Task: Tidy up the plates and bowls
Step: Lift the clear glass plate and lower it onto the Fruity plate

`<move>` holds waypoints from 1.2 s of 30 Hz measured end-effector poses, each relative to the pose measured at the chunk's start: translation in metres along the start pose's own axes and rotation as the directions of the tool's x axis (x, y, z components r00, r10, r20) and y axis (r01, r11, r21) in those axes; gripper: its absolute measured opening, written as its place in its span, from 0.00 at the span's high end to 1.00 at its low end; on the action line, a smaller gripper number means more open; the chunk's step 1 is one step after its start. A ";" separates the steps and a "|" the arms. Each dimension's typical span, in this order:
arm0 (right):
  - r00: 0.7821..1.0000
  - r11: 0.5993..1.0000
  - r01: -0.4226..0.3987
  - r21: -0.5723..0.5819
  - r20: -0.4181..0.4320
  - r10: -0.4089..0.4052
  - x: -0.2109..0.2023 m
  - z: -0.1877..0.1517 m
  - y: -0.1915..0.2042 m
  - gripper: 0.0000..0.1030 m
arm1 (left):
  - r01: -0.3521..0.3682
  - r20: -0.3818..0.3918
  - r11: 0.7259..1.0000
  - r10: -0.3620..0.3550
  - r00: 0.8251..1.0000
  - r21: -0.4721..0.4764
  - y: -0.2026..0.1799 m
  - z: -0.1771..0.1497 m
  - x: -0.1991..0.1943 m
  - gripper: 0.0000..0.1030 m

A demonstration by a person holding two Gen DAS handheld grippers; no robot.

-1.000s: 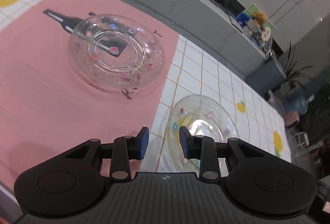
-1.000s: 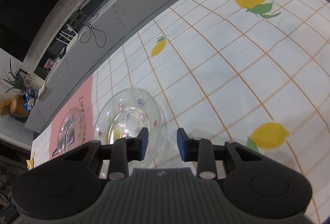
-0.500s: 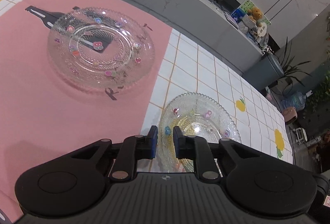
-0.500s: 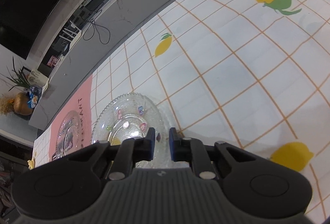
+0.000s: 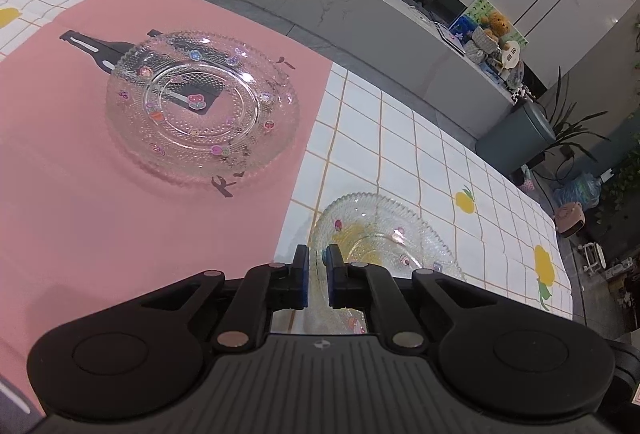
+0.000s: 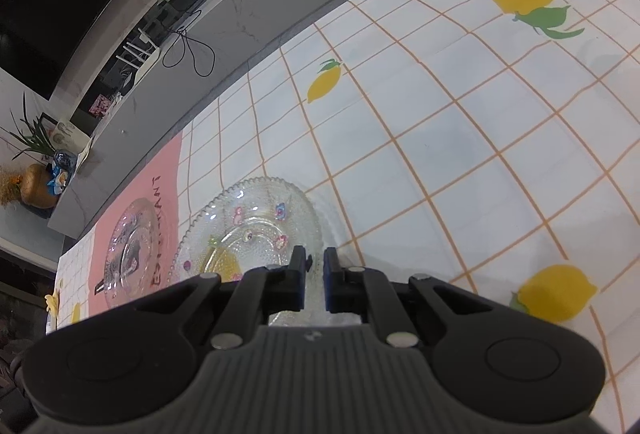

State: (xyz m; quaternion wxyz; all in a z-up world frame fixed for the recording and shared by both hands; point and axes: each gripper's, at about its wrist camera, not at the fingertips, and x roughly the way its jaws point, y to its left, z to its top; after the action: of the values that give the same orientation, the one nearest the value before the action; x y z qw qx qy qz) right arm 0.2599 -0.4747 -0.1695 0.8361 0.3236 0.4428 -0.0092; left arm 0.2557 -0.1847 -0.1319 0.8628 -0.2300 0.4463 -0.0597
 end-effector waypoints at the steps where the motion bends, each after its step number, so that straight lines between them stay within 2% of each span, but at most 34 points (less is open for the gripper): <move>1: 1.000 1.000 -0.003 -0.002 0.002 0.003 -0.003 -0.001 0.000 0.94 | -0.001 -0.001 1.000 0.001 1.000 0.002 -0.001 0.000 -0.002 0.92; 18: 0.998 0.999 -0.040 0.009 0.056 0.039 -0.074 -0.033 0.005 0.94 | 0.023 0.034 0.997 -0.026 0.999 0.075 -0.016 -0.017 -0.070 0.92; 30: 0.992 0.995 -0.096 0.039 0.089 0.092 -0.130 -0.091 0.003 0.94 | 0.041 0.049 0.982 -0.051 0.998 0.182 -0.005 -0.050 -0.136 0.91; 36: 0.993 0.997 -0.076 0.021 0.087 0.074 -0.146 -0.123 0.001 0.93 | 0.046 0.023 0.976 -0.052 0.998 0.211 0.008 -0.074 -0.152 0.91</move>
State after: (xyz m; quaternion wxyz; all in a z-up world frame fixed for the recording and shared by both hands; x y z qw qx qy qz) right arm 0.0811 -0.4459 -0.1090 0.8502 0.3495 0.3937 0.0031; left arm 0.1053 -0.1560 -0.0592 0.8867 -0.1491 0.4196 -0.1244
